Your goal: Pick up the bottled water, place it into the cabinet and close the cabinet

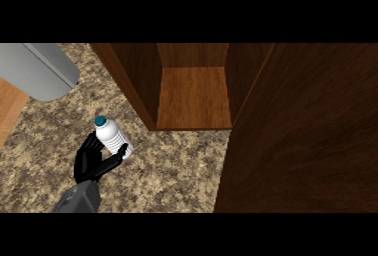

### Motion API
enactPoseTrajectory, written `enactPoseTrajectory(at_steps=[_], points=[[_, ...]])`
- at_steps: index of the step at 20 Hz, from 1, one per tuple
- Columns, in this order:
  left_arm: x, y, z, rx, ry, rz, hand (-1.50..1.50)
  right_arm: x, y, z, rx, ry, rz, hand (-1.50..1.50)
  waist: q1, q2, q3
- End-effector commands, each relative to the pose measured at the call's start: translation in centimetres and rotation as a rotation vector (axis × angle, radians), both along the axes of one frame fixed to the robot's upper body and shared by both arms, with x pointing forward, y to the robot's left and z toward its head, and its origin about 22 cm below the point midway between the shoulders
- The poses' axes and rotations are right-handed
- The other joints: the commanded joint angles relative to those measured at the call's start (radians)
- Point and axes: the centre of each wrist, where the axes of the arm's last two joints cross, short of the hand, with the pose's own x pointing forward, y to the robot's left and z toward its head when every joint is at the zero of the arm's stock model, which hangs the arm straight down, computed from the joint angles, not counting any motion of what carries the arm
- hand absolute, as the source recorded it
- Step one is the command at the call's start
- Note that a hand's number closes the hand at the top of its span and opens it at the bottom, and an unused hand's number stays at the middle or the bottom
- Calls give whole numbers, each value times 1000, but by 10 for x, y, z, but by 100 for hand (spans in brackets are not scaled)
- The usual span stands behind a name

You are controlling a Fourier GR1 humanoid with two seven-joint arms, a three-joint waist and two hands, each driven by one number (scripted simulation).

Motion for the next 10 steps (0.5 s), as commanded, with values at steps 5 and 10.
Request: enactPoseTrajectory(at_steps=[5,10], points=[[19,-22,11,267,-96,-111,150,-23,-12,14,-34,-44,-29,-150,-1,-4,1],[23,-50,11,302,-172,-309,150,-19,-4,13,-14,-41,-26,-150,4,-6,1]])
